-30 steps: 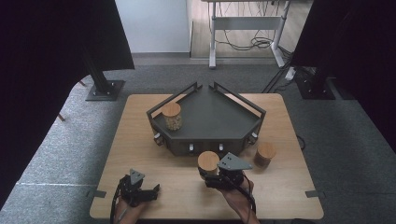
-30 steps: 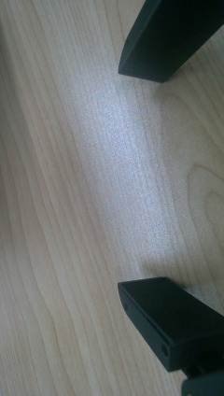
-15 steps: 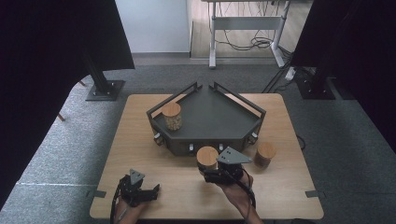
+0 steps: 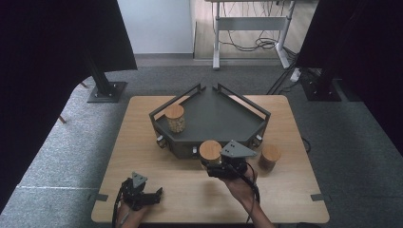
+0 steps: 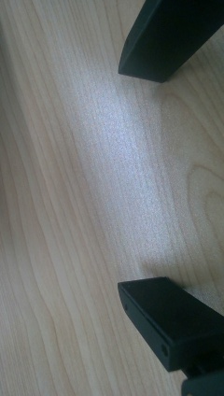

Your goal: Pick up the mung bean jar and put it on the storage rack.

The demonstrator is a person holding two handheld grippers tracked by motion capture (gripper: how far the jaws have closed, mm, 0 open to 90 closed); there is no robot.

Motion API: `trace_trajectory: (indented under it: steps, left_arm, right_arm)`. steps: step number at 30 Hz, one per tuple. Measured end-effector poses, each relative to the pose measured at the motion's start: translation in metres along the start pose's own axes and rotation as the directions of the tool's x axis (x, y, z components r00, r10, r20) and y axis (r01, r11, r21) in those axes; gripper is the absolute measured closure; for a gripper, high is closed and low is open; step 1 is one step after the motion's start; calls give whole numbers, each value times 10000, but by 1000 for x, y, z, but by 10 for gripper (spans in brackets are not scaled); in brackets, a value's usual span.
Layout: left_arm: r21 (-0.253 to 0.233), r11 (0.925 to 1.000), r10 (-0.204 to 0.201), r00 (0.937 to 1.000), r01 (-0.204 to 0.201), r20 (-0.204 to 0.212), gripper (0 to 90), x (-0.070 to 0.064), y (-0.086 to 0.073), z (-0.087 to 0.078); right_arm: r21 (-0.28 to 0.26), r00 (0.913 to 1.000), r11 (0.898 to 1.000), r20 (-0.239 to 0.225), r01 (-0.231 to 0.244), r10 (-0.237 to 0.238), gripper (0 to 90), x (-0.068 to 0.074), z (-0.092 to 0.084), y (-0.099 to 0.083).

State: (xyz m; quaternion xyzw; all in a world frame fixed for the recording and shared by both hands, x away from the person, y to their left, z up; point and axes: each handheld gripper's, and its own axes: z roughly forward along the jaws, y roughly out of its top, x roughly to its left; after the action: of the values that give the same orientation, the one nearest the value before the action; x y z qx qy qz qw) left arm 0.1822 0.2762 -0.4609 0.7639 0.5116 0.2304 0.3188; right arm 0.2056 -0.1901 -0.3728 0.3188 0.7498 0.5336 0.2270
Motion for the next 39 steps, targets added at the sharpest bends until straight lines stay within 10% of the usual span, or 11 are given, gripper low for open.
trace_trajectory:
  steps: [39]
  left_arm:
    - [-8,10000,-3,10000,3,1,0,0,0,0]
  right_arm:
    - [-496,9959,9987,902,74,-29,236,-28,39,44]
